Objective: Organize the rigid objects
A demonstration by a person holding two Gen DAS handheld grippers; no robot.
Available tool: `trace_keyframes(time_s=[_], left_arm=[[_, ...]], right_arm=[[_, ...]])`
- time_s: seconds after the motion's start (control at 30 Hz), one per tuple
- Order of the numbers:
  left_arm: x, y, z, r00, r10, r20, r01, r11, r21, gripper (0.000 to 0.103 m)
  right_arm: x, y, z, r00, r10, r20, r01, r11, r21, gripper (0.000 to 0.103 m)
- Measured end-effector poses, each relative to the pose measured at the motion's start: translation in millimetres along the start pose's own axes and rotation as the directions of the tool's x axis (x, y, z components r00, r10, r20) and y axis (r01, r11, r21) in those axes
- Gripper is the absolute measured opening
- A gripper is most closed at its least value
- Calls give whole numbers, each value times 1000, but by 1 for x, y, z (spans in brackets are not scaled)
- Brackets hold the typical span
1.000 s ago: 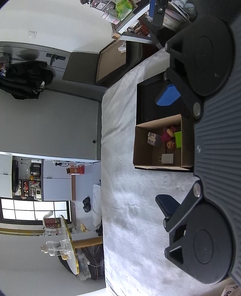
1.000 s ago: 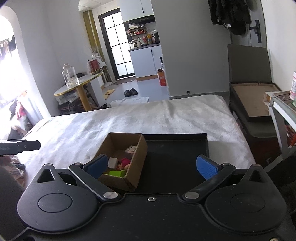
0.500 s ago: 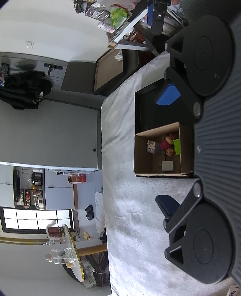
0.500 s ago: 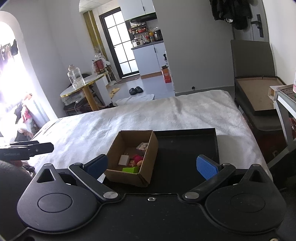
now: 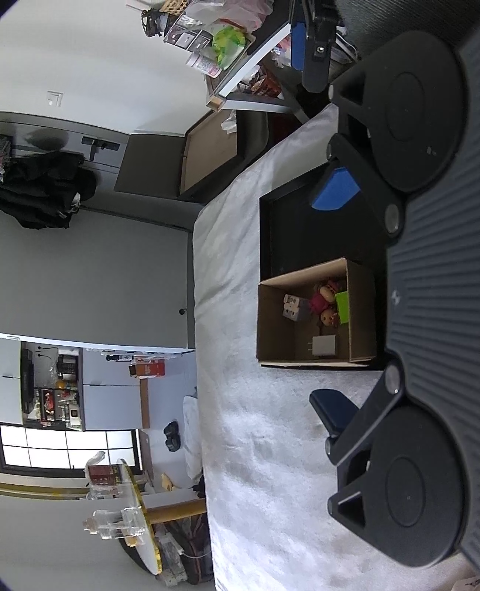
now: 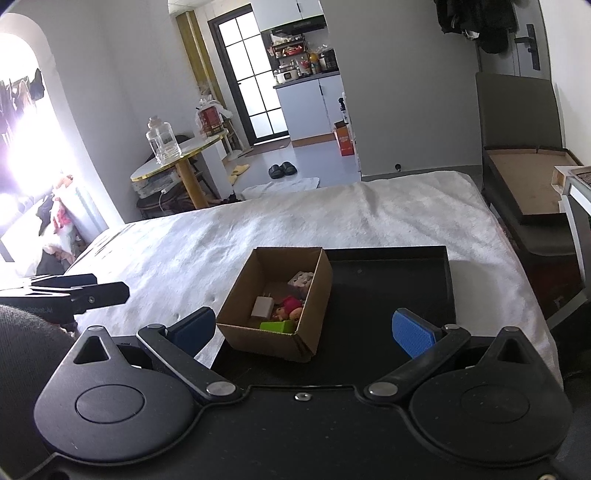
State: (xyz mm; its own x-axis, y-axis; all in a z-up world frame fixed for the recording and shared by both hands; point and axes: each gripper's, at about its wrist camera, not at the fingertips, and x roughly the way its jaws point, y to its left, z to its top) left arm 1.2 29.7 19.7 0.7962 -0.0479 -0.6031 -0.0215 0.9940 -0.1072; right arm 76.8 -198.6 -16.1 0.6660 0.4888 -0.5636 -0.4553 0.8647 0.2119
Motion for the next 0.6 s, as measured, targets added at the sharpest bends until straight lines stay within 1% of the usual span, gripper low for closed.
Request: trace_keyframes(time_s=[0.1,0.6], left_arm=[[2,1,-1,1000,-11,-4,11,1000,-15,102],[1,3,-2,1000,-26,-4,26,1000,-18,102]], right_arm=[[2,2,-1,1000,4,-5,-4,1000,-1,103],[6,16,-6,999,25,-26,-25,999,-21,103]])
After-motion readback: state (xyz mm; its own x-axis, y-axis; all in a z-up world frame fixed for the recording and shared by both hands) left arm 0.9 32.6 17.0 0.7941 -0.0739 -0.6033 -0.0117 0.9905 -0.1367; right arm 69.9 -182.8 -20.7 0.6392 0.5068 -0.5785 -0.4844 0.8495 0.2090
